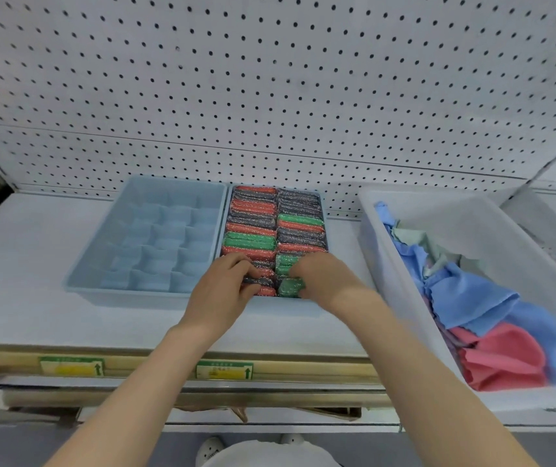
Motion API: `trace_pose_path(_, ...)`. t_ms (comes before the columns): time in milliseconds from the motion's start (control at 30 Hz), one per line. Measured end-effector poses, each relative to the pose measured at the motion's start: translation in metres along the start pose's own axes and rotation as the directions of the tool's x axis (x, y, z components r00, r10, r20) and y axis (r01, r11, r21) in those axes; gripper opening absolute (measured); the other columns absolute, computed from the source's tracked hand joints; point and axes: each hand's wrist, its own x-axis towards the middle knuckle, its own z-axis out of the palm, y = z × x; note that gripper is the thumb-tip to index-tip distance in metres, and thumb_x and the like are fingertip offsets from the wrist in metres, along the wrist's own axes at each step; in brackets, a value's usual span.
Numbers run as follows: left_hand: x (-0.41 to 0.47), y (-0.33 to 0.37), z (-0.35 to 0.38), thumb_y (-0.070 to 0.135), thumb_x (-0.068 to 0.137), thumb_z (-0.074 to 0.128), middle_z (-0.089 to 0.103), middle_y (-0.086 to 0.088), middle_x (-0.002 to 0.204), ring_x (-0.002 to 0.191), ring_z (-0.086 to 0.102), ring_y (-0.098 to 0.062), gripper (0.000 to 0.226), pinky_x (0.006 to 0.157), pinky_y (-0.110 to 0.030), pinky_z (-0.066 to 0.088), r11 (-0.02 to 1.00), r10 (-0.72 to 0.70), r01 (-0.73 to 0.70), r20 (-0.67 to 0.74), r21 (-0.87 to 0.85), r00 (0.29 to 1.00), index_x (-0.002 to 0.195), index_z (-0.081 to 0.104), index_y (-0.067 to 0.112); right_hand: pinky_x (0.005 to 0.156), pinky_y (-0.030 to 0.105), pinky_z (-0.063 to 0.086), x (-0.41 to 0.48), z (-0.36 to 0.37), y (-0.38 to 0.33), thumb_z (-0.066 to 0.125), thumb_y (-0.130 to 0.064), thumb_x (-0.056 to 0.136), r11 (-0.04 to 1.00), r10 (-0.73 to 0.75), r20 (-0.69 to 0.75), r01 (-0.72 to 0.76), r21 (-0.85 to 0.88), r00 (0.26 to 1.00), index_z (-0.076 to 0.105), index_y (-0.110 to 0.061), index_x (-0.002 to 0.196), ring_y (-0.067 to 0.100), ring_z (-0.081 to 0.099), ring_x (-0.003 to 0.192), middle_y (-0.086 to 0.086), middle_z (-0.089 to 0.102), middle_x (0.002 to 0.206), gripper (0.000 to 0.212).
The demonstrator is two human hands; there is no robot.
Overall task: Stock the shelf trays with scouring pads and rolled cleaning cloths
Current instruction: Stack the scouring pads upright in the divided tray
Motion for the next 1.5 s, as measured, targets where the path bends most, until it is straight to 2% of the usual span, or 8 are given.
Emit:
trace_pose_path(100, 0.001, -0.002, -0.001, 0.026, 0.088, 0.069, 0.059, 0.006, 0.11, 0.104, 0.051, -0.013, 0.017, 0.088, -0.026, 0.045, 1.0, 0.01, -0.01, -0.007, 0.001, 1.0, 0.104, 0.068, 0.019, 0.085, 0.027, 0.052, -0.003, -0.006, 0.017, 0.076, -0.018, 0.083, 0.922, 0.031, -0.03, -0.017, 0.387, 0.999, 0.073, -0.021, 0.107, 0.012, 0.064, 0.087, -0.005, 0.07, 0.096, 0.024)
trace_pose_path(333, 0.004, -0.006, -0.001, 0.031, 0.087, 0.069, 0.058, 0.007, 0.106, 0.1, 0.049, -0.016, 0.016, 0.086, -0.031, 0.043, 0.997, 0.045, -0.045, 0.011, 0.062, 0.999, 0.1, 0.066, 0.022, 0.069, 0.011, 0.047, 0.0, 0.011, 0.015, 0.076, -0.018, 0.081, 0.866, 0.055, -0.041, -0.027, 0.499, 0.998, 0.079, -0.02, 0.088, 0.0, 0.062, 0.073, -0.01, 0.072, 0.082, 0.008)
trace_pose_path(567, 0.013, 0.004, 0.005, 0.055, 0.08, 0.065, 0.053, 0.008, 0.097, 0.094, 0.046, -0.017, 0.029, 0.079, -0.035, 0.042, 0.981, 0.049, -0.043, -0.028, 0.188, 0.998, 0.088, 0.058, 0.028, 0.066, 0.019, 0.044, -0.002, 0.004, 0.008, 0.075, -0.016, 0.081, 0.897, 0.059, -0.024, -0.043, 0.439, 0.998, 0.078, -0.017, 0.087, 0.006, 0.058, 0.069, -0.005, 0.073, 0.083, 0.007)
trace_pose_path(700, 0.016, 0.015, 0.012, 0.046, 0.082, 0.069, 0.055, 0.009, 0.11, 0.105, 0.046, -0.018, 0.026, 0.09, -0.033, 0.039, 0.985, 0.125, -0.128, 0.028, 0.114, 0.992, 0.102, 0.062, 0.031, 0.078, 0.025, 0.051, -0.014, -0.009, 0.026, 0.074, -0.017, 0.083, 0.924, 0.137, -0.008, -0.125, 0.361, 0.99, 0.077, -0.022, 0.096, 0.013, 0.065, 0.088, -0.006, 0.072, 0.097, 0.014)
trace_pose_path(1033, 0.021, 0.013, 0.012, 0.038, 0.082, 0.072, 0.054, 0.016, 0.102, 0.102, 0.042, -0.012, 0.011, 0.089, -0.032, 0.034, 0.998, 0.024, -0.017, 0.133, -0.054, 0.991, 0.081, 0.061, 0.038, 0.081, 0.026, 0.051, -0.027, -0.022, 0.046, 0.066, -0.016, 0.089, 0.929, 0.21, 0.012, -0.203, 0.308, 0.978, 0.075, -0.023, 0.101, 0.018, 0.065, 0.096, -0.004, 0.071, 0.105, 0.017)
trace_pose_path(1267, 0.048, 0.03, 0.016, 0.045, 0.089, 0.058, 0.058, 0.02, 0.083, 0.085, 0.053, -0.009, 0.013, 0.078, -0.034, 0.046, 0.998, 0.063, -0.061, 0.117, -0.022, 0.991, 0.081, 0.06, 0.035, 0.077, 0.03, 0.042, -0.055, -0.027, 0.183, 0.053, -0.013, 0.09, 0.726, 0.672, -0.156, -0.604, 0.327, 0.723, 0.065, -0.021, 0.115, 0.031, 0.06, 0.103, 0.007, 0.065, 0.117, 0.028)
trace_pose_path(1400, 0.068, 0.061, 0.022, 0.042, 0.091, 0.058, 0.06, 0.019, 0.091, 0.092, 0.055, -0.008, 0.009, 0.085, -0.033, 0.047, 0.992, 0.12, -0.116, 0.125, -0.041, 0.985, 0.089, 0.063, 0.034, 0.063, 0.03, 0.038, -0.048, 0.008, 0.215, 0.059, -0.029, 0.084, 0.72, 0.672, -0.033, -0.642, 0.262, 0.74, 0.054, -0.015, 0.073, 0.031, 0.058, 0.086, 0.006, 0.057, 0.078, 0.019)
trace_pose_path(1500, 0.082, 0.082, 0.022, 0.039, 0.092, 0.059, 0.062, 0.018, 0.098, 0.098, 0.054, -0.008, 0.011, 0.089, -0.031, 0.046, 0.985, 0.172, -0.168, 0.115, -0.046, 0.978, 0.097, 0.065, 0.031, 0.05, 0.029, 0.021, -0.039, -0.003, 0.218, 0.062, -0.018, 0.081, 0.697, 0.649, -0.118, -0.525, 0.488, 0.752, 0.029, -0.018, 0.056, 0.019, 0.034, 0.056, 0.001, 0.031, 0.053, 0.041)
